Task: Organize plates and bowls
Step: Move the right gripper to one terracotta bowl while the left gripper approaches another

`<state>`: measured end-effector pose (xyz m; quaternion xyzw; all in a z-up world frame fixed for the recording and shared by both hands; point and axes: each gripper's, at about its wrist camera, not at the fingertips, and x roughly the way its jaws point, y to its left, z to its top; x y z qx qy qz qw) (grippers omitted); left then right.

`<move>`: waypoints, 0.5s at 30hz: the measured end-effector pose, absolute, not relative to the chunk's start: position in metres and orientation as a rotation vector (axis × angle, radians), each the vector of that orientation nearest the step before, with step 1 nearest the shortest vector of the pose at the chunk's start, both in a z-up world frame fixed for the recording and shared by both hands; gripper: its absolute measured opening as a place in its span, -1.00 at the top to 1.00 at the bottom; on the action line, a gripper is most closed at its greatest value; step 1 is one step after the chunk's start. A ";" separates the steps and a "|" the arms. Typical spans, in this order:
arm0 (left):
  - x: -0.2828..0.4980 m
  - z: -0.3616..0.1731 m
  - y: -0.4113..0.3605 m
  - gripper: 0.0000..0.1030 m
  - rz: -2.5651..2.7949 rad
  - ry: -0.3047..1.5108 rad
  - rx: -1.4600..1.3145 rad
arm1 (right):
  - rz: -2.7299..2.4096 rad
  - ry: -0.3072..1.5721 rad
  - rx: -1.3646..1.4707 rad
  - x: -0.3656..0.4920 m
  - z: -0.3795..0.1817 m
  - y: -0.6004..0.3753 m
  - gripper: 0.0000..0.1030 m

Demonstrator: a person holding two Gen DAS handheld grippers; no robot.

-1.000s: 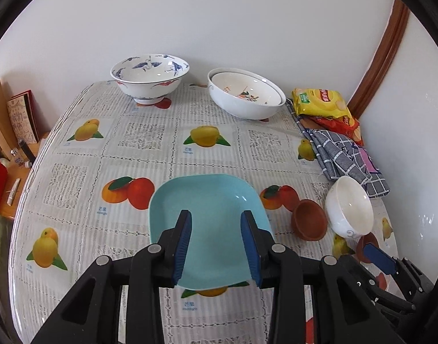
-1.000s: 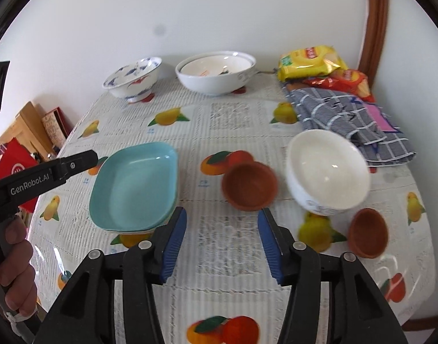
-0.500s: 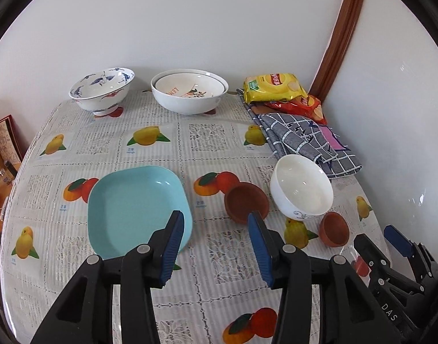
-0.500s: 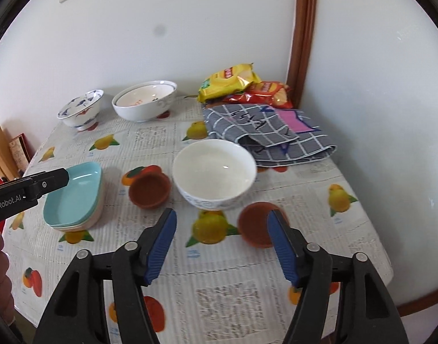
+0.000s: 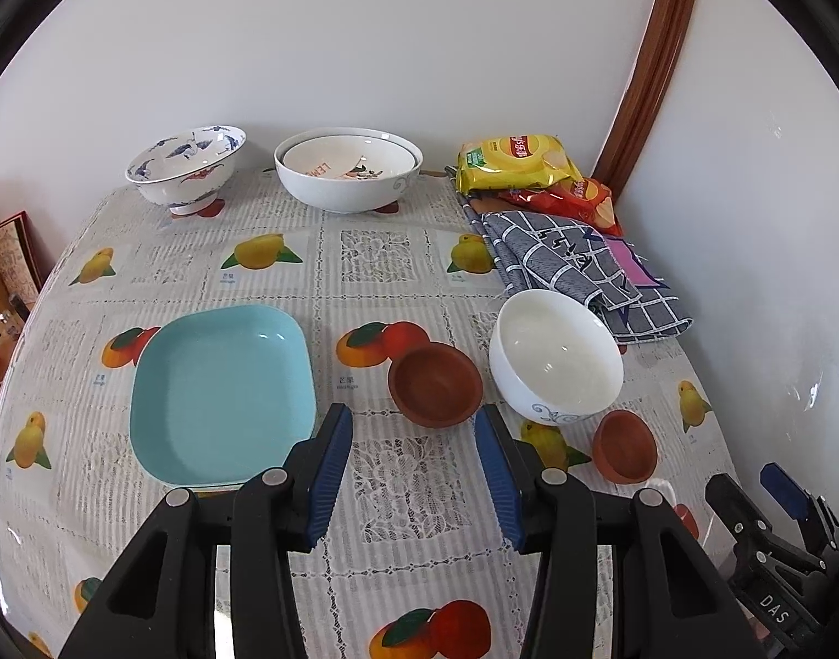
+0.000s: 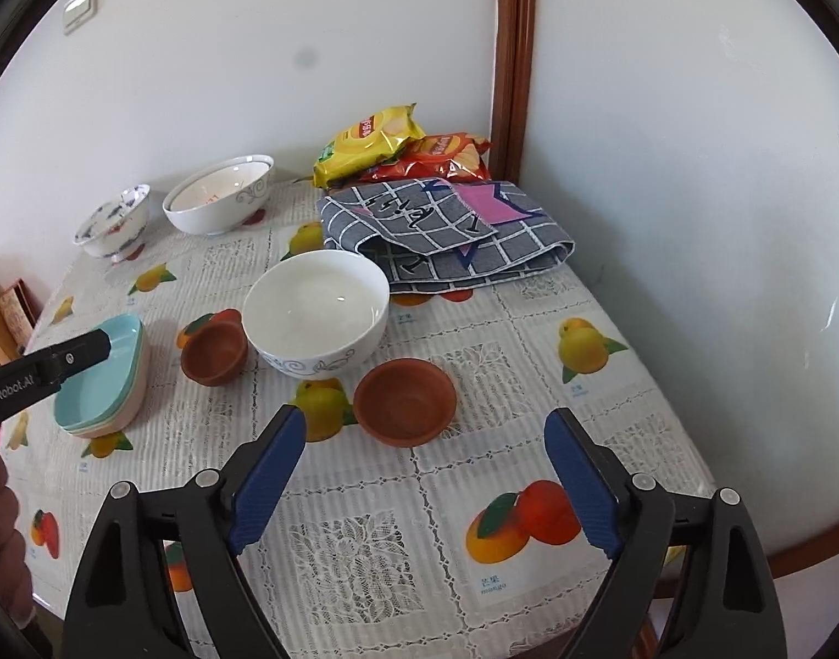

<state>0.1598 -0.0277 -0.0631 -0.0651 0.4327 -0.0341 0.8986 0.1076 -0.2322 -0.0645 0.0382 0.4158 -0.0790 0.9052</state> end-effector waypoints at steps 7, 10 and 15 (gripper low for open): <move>0.166 -0.076 -0.030 0.14 -0.046 0.900 -0.152 | -0.145 0.811 0.089 0.108 -0.071 -0.244 -0.71; 0.170 -0.084 -0.035 0.14 -0.045 0.913 -0.153 | -0.162 0.813 0.057 0.113 -0.079 -0.246 -0.70; 0.176 -0.095 -0.046 0.14 -0.056 0.920 -0.128 | -0.133 0.828 0.098 0.122 -0.094 -0.258 -0.70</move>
